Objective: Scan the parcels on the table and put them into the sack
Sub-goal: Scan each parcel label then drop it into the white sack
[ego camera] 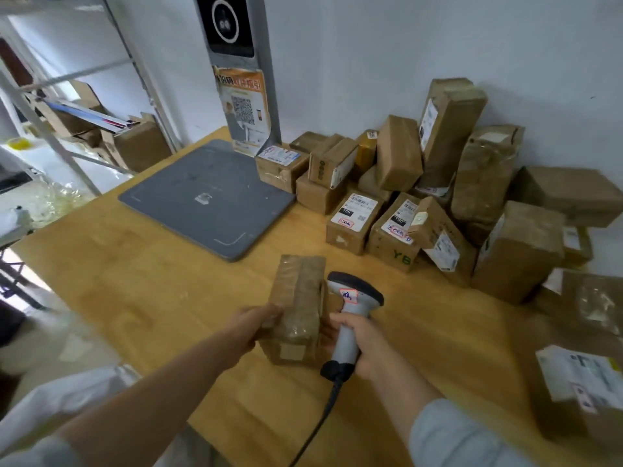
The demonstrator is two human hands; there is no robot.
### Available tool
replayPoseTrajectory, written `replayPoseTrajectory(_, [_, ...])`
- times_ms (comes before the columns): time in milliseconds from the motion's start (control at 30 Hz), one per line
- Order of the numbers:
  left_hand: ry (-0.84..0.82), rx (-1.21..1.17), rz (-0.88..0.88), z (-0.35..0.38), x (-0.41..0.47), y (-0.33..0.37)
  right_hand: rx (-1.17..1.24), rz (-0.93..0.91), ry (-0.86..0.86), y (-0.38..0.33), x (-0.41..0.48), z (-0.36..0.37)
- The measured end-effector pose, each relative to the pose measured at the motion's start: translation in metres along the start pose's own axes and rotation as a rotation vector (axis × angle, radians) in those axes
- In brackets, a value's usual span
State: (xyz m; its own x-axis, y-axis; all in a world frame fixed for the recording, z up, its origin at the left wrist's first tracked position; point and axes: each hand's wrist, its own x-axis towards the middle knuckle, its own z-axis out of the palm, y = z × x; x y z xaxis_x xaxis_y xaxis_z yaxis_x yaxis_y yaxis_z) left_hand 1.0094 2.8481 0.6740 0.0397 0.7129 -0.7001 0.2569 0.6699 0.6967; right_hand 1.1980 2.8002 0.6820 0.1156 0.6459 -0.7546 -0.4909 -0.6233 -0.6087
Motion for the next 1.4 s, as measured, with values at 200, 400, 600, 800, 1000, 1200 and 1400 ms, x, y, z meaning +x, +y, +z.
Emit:
replayPoseTrajectory(200, [0.267, 0.593, 0.149, 0.03, -0.021, 0.018, 0.031, -0.062, 0.099, 0.009, -0.007, 0.002])
replayPoseTrajectory(400, [0.305, 0.987, 0.133, 0.054, -0.018, 0.015, 0.027, -0.028, 0.004, 0.004, -0.019, 0.002])
replayPoseTrajectory(600, [0.077, 0.396, 0.086, -0.009, -0.02, 0.017, 0.136, -0.131, -0.039, 0.008, -0.028, -0.008])
replayPoseTrajectory(800, [0.105, 0.187, 0.126, -0.041, -0.024, 0.005, 0.01, -0.132, -0.09, -0.001, -0.038, 0.008])
replayPoseTrajectory(1000, [0.148, 0.112, 0.204, -0.052, -0.016, 0.009, -0.158, -0.212, -0.139, -0.009, -0.054, 0.023])
replayPoseTrajectory(1200, [0.154, 0.091, 0.243, -0.059, -0.01, 0.012, -0.274, -0.285, -0.153, -0.009, -0.064, 0.031])
replayPoseTrajectory(1400, [0.152, 0.106, 0.271, -0.066, -0.007, 0.013, -0.308, -0.309, -0.162, -0.012, -0.068, 0.039])
